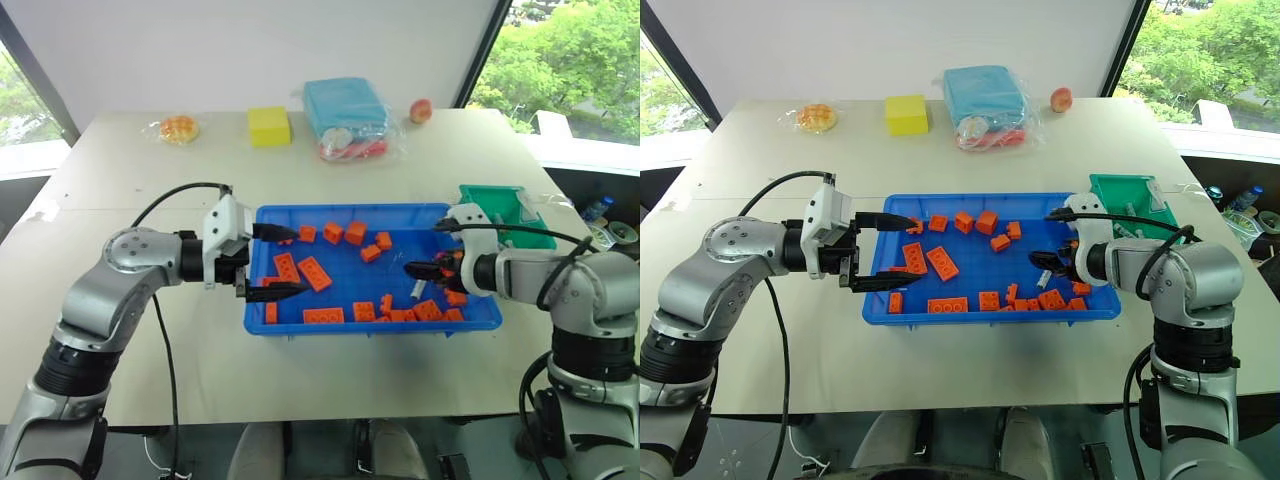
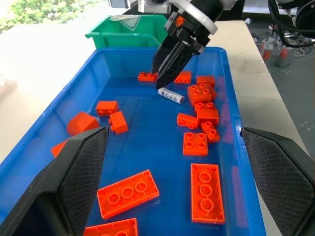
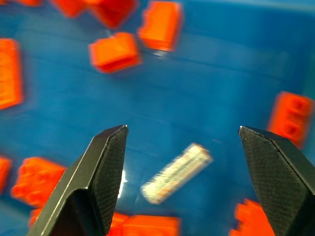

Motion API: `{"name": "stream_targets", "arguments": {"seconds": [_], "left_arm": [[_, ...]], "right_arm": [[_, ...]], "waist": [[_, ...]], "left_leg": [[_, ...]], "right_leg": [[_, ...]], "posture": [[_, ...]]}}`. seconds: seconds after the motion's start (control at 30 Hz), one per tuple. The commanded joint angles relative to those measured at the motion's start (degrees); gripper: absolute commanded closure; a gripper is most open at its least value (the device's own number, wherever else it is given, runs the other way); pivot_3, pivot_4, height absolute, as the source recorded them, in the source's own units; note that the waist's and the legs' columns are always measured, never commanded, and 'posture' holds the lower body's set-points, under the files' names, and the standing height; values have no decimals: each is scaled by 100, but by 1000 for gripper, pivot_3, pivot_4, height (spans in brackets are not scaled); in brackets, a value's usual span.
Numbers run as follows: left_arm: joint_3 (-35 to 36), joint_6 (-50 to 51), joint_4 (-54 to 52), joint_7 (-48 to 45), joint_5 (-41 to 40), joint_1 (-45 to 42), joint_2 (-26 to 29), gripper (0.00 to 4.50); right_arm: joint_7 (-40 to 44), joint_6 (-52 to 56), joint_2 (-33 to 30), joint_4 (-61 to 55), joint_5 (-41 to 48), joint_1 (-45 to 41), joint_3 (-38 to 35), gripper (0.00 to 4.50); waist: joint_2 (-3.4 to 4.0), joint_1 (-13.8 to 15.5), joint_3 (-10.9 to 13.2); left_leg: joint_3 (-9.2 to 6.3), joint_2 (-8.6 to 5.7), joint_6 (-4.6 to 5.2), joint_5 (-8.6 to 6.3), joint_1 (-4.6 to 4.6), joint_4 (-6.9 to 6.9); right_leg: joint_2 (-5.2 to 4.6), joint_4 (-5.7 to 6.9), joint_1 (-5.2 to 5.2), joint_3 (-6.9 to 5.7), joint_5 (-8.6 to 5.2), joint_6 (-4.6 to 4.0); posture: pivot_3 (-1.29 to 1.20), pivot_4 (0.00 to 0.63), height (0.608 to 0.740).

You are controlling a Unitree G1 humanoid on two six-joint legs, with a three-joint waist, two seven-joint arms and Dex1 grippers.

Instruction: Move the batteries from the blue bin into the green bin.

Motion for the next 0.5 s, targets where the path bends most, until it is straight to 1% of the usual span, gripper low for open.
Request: {"name": "stream_targets", "arguments": {"seconds": [0.03, 0.17, 0.23, 0.37, 0.43, 0.5], "left_arm": [[124, -54, -195, 27, -34, -18, 33, 0], [146, -37, -233, 68, -36, 20, 45, 0], [149, -27, -248, 88, -41, 23, 43, 0], [157, 0, -269, 121, -61, 7, 49, 0], [168, 5, -258, 125, -69, -7, 59, 0], [165, -9, -235, 123, -61, -15, 67, 0]], "right_arm": [[-593, 39, -144, 16, 759, 66, -294, 826], [-1290, 39, -322, -4, 1822, 310, -315, 826], [-1676, 39, -307, 20, 2302, 453, -296, 826], [-2386, 39, -186, 198, 2982, 574, -244, 826], [-2595, 39, -96, 295, 3069, 500, -171, 826], [-2715, 39, 59, 456, 2974, 335, -95, 1341]], "waist": [[0, 2, 0], [0, 9, 0], [-4, 10, -3], [-4, 0, -2], [-3, 2, -2], [-6, -3, -4]], "left_leg": [[0, 0, 0, 0, 0, 1], [-3, 0, 1, -1, 0, 2], [-5, 0, 1, -1, 0, 2], [-4, 1, 2, -1, 1, 2], [-5, 1, 2, -1, 2, 2], [-4, 2, 2, -1, 2, 2]], "right_leg": [[0, -1, 0, 0, 0, 0], [0, -4, -2, 0, -10, 13], [0, -4, -2, -1, -14, 18], [0, -5, 8, 0, -15, 20], [1, -6, 3, -1, -15, 20], [1, -6, -1, 0, -15, 20]], "posture": [[0, 150, 704], [0, 150, 704], [0, 150, 704], [0, 150, 704], [0, 150, 704], [0, 150, 704]]}}
